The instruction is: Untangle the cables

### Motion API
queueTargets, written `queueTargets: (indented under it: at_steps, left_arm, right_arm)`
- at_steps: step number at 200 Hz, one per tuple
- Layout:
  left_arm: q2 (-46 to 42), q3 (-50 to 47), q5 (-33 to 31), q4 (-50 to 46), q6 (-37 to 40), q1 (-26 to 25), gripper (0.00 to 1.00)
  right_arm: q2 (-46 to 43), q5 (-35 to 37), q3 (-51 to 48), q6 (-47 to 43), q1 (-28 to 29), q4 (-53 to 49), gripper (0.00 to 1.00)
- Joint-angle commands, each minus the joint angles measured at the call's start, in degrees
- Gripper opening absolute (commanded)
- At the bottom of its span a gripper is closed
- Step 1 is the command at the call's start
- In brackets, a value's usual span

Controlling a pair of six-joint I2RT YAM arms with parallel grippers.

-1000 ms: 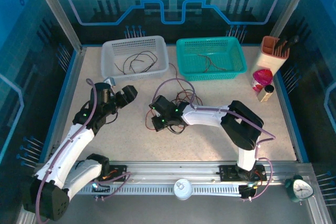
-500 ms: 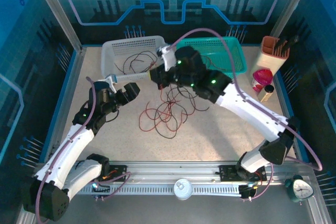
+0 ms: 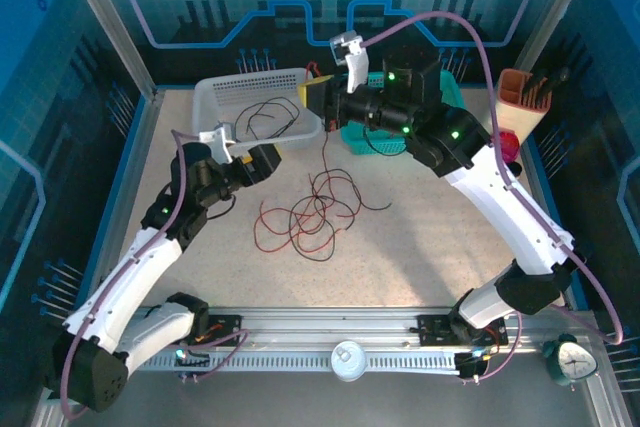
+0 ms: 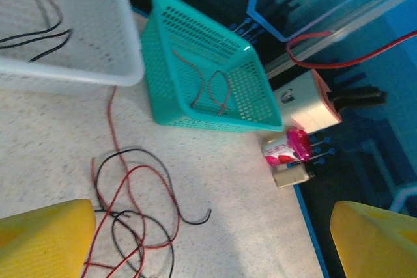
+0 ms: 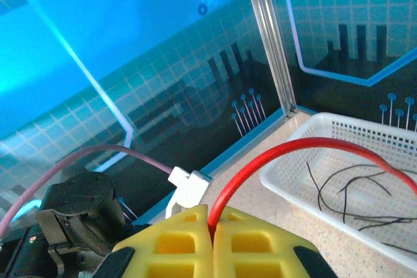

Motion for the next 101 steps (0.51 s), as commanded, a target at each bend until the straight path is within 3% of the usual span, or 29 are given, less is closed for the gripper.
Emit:
queueTargets:
  at_steps: [1, 52, 101]
  left_arm:
    - [1.5, 4.0, 1.2, 3.6, 2.3, -1.4, 0.94]
    - [4.1, 7.0, 0.4, 4.6, 2.3, -3.6, 0.98]
    - [5.6, 8.0, -0.2, 4.4, 2.4, -4.1, 0.99]
  right_arm:
    - [-1.1, -1.7, 3.0, 0.3, -1.0, -0.3, 0.00]
    - [-2.3, -1.3, 1.0, -0.2, -3.5, -0.3, 0.00]
    - [-2.2, -2.7, -3.2, 0.5, -9.6, 1.8, 0.00]
